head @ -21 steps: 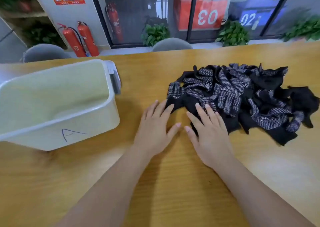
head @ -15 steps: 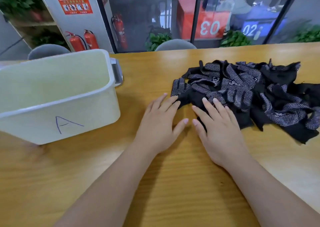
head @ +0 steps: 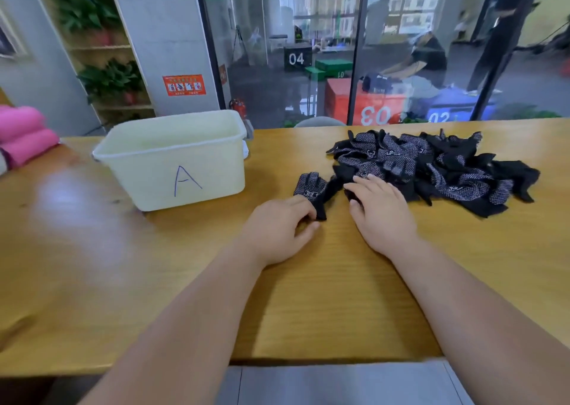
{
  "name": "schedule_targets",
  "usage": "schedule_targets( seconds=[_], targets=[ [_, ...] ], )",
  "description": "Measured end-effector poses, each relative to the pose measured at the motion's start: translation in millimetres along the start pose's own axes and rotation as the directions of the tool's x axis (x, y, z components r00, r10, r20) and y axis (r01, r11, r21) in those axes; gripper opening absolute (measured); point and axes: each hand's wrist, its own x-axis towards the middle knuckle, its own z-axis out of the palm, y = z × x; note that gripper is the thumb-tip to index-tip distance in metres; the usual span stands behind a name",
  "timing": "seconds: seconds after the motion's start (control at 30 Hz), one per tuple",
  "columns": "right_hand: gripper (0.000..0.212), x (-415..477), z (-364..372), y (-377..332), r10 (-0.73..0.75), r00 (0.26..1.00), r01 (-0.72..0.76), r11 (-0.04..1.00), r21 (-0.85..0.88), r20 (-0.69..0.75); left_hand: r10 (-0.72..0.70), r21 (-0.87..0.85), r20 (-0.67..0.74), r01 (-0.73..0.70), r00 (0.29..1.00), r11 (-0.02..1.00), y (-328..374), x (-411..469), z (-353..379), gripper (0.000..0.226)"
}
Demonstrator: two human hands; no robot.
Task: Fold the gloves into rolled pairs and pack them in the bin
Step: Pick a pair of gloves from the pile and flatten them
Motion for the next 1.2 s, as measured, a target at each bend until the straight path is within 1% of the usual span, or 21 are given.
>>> schedule_targets(
  seconds=[0.07,0.17,0.2,0.3,0.37,0.4,0.43,0.5,0.53,0.6,0.67,0.7,0.73,0.8,0.87,0.93,0.97,1.0,1.07,1.13,1.2],
  targets=[
    [0.041,-8,-3,-5,-0.050,0.999,0.050,0.999,0.016,-0.004,-0.021,-0.030,-0.015,0.021,1.000,0.999,4,-19,-7,0.025],
    [0.041,-14,-6,-9,-0.106,0.994,0.106,0.994,0.023,0.014,-0.123,-0.106,-0.035,0.119,0.992,0.987,1,-38,-14,0.036],
    [0.041,-14,-7,-9,-0.112,0.994,0.111,0.993,0.027,0.019,-0.144,-0.098,-0.024,0.141,0.989,0.985,-2,-40,-14,0.037],
    [0.037,-14,-10,-10,-0.109,0.994,0.108,0.993,0.049,0.015,-0.099,-0.024,0.020,0.100,0.995,0.995,-6,-42,-17,0.031],
    [0.034,-14,-10,-10,-0.106,0.994,0.105,0.993,0.063,0.016,-0.031,-0.033,0.025,0.032,0.999,0.999,-3,-42,-20,0.026],
    [0.033,-14,-10,-10,-0.106,0.994,0.105,0.992,0.075,0.013,0.003,-0.063,0.018,-0.002,1.000,0.998,-1,-41,-20,0.024],
    [0.031,-14,-10,-10,-0.105,0.994,0.103,0.990,0.094,0.009,0.011,-0.115,0.016,-0.009,1.000,0.993,2,-41,-21,0.023],
    [0.029,-14,-11,-10,-0.099,0.995,0.098,0.987,0.130,0.001,-0.036,-0.215,0.015,0.038,0.999,0.976,3,-33,-23,0.022],
    [0.028,-13,-11,-10,-0.097,0.995,0.097,0.985,0.140,-0.004,-0.054,-0.230,0.021,0.057,0.998,0.972,0,-28,-23,0.023],
    [0.027,-12,-11,-10,-0.097,0.995,0.100,0.981,0.168,-0.022,-0.039,-0.200,0.066,0.052,0.997,0.978,-4,-18,-18,0.024],
    [0.027,-10,-12,-11,-0.122,0.992,0.128,0.971,0.204,-0.040,-0.017,-0.176,0.104,0.035,0.994,0.984,-9,-13,-10,0.030],
    [0.027,-10,-11,-11,-0.144,0.989,0.149,0.968,0.203,-0.037,-0.022,-0.165,0.097,0.038,0.995,0.986,-11,-14,-6,0.035],
    [0.027,-9,-9,-11,-0.168,0.985,0.170,0.969,0.182,-0.025,-0.036,-0.153,0.076,0.047,0.996,0.987,-12,-16,-4,0.040],
    [0.034,-8,-6,-11,-0.197,0.980,0.196,0.974,0.113,-0.001,-0.058,-0.127,0.024,0.060,0.998,0.990,-15,-21,-3,0.051],
    [0.039,-6,-6,-12,-0.179,0.984,0.180,0.980,0.086,-0.011,-0.073,-0.101,0.005,0.073,0.997,0.992,-22,-25,-5,0.064],
    [0.037,0,-8,-18,-0.167,0.985,0.170,0.981,0.097,-0.031,-0.100,-0.137,-0.002,0.099,0.995,0.986,-30,-28,-5,0.067],
    [0.035,6,-9,-24,-0.172,0.985,0.174,0.979,0.104,-0.029,-0.120,-0.184,-0.011,0.115,0.993,0.976,-34,-29,-5,0.063],
    [0.033,13,-9,-30,-0.180,0.984,0.180,0.978,0.103,-0.010,-0.141,-0.228,-0.028,0.131,0.990,0.965,-38,-28,-4,0.056],
    [0.031,30,-8,-44,-0.182,0.980,0.174,0.980,0.095,0.075,-0.176,-0.244,-0.061,0.156,0.983,0.957,-44,-25,-3,0.046],
    [0.029,40,-2,-56,-0.139,0.975,0.125,0.988,0.089,0.170,-0.193,-0.221,-0.066,0.174,0.979,0.960,-47,-23,-3,0.048],
    [0.026,42,9,-62,-0.098,0.975,0.078,0.991,0.105,0.202,-0.198,-0.218,-0.062,0.180,0.978,0.959,-49,-22,-2,0.053]
  ],
)
